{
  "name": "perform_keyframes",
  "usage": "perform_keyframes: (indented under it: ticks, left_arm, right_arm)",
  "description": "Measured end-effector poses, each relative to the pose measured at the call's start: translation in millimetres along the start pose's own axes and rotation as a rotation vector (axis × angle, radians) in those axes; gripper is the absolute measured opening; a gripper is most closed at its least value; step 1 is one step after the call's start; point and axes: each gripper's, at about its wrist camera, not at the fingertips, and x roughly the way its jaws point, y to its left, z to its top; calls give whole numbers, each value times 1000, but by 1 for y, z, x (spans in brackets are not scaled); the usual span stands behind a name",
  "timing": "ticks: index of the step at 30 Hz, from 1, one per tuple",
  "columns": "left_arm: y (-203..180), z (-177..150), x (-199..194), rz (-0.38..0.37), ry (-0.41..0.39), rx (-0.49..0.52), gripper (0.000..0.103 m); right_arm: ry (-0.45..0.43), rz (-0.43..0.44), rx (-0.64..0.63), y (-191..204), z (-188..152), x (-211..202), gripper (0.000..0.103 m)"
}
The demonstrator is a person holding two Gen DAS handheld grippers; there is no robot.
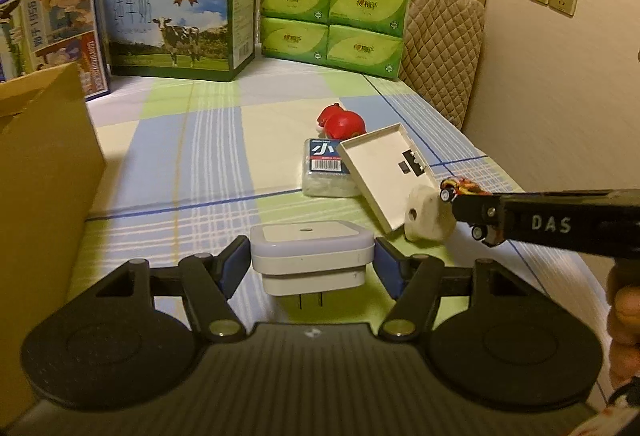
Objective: Organize rigid objects
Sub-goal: 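Grasp the white plug adapter with the left tool while the right tool holds the car, then carry the white adapter with the left tool while the right tool carries the car over the box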
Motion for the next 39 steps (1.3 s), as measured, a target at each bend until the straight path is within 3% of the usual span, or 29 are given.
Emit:
perform_keyframes:
  ticks: [17,29,39]
  left_arm:
    - [4,-3,-114,5,-25,28,62]
    - [19,-8,-188,30,-57,-19,62]
    - [54,-11,-232,96,-94,-61,62]
  right_arm:
    - [9,15,69,42,-33,-83,26]
    - [-32,65,15,96,-33,-141,26]
    - [-46,134,-55,143,-25,-157,26]
